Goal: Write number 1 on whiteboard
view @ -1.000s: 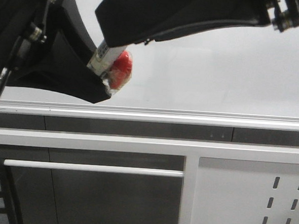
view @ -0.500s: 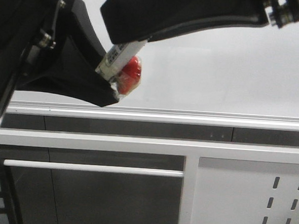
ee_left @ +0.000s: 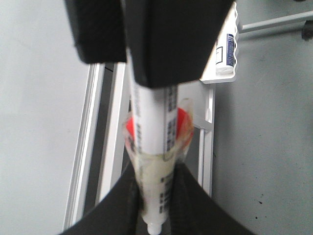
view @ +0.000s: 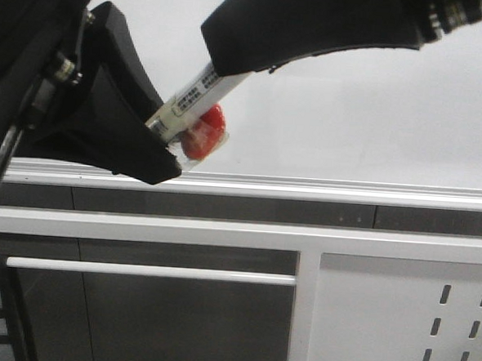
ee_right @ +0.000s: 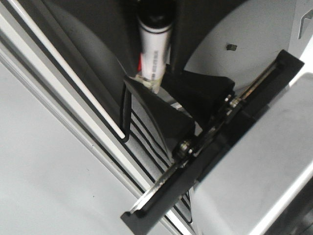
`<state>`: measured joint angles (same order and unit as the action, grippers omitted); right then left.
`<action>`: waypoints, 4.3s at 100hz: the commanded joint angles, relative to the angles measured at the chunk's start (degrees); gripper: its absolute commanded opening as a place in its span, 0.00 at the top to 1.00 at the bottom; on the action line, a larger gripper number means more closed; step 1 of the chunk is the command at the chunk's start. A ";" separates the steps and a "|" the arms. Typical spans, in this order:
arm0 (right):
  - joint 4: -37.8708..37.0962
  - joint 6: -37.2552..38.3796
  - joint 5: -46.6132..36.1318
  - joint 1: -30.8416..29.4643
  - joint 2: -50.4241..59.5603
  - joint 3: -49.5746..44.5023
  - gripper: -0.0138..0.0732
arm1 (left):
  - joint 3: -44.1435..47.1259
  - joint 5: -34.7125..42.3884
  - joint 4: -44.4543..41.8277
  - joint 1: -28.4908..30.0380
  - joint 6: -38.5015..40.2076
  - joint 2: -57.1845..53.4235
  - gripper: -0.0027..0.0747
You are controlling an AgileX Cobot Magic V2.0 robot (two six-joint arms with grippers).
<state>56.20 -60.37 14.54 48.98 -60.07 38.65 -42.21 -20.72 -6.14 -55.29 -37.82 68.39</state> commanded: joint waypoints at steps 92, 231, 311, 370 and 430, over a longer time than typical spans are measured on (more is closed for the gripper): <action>-17.19 0.53 -3.79 -2.63 12.38 1.77 0.91 | 8.15 6.51 9.41 6.94 23.76 -44.72 0.86; -27.78 0.14 -31.64 -2.63 17.14 -12.35 0.91 | 21.99 7.14 14.07 30.62 29.61 -61.78 0.99; -28.43 0.14 -35.40 -2.63 11.03 -12.14 0.91 | 21.99 5.89 14.29 30.62 29.61 -61.78 0.99; -28.43 0.14 -42.38 -2.63 5.26 -12.14 0.91 | 21.99 5.89 14.29 30.62 29.61 -61.78 0.99; -26.12 0.14 -51.76 -2.72 -1.16 -12.14 0.91 | 21.99 5.89 14.29 30.62 29.61 -61.78 0.99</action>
<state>29.28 -60.03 -29.52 46.70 -61.37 24.86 -18.71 -18.73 7.55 -24.88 -8.68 6.18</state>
